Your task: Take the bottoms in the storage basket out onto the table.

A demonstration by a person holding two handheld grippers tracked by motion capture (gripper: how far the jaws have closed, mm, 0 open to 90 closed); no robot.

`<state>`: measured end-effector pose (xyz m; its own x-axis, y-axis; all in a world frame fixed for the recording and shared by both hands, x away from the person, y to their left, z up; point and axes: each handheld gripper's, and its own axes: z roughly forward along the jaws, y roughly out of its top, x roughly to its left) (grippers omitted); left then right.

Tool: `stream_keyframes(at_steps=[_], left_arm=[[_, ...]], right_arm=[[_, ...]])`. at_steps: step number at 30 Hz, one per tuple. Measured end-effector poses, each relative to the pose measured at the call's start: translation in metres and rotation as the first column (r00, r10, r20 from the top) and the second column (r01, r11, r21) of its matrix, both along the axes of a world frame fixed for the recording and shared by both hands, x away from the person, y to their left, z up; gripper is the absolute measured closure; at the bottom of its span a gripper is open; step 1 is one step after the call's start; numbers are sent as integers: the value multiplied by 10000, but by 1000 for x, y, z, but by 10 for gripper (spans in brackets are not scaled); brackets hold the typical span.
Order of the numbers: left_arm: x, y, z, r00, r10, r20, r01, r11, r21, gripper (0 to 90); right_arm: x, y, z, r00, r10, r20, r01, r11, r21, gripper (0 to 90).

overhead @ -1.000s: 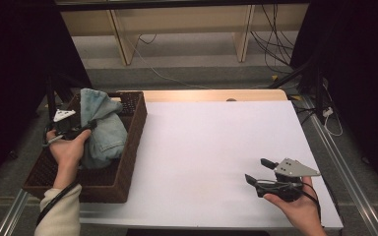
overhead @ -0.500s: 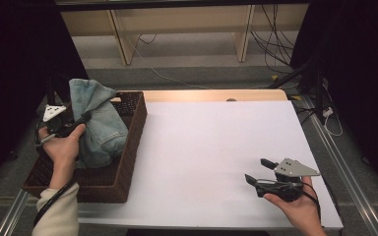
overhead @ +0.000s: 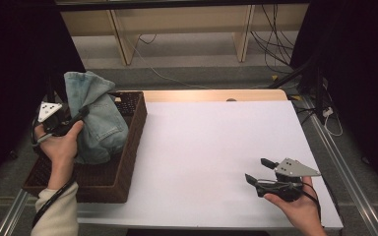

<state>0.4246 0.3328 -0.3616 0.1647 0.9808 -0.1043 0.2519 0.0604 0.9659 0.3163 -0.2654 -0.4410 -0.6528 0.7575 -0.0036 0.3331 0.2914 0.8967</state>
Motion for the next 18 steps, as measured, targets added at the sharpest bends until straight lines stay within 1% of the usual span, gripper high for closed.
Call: stream_keyframes(at_steps=[1, 2, 3, 4, 15, 18], left_arm=[[0, 0, 0, 10000, 0, 0, 0, 10000, 0, 798], [-1, 0, 3, 9999, -16, 137, 16, 10000, 15, 798], [-1, 0, 3, 9999, -16, 137, 16, 10000, 15, 798], [-2, -1, 5, 9996, -62, 272, 61, 10000, 34, 798], [-6, -2, 12, 9981, -76, 619, 79, 10000, -48, 798], [-8, -3, 14, 9968, -89, 800, 95, 9999, -73, 798]], right_arm=[[0, 0, 0, 10000, 0, 0, 0, 10000, 0, 235], [0, 0, 0, 10000, -25, 0, 25, 10000, 4, 235], [0, 0, 0, 10000, -25, 0, 25, 10000, 4, 235], [0, 0, 0, 10000, -8, -5, 8, 10000, -6, 235], [0, 0, 0, 9999, -19, 103, 19, 10000, 21, 236], [0, 0, 0, 9999, -23, 108, 23, 10000, 19, 236]])
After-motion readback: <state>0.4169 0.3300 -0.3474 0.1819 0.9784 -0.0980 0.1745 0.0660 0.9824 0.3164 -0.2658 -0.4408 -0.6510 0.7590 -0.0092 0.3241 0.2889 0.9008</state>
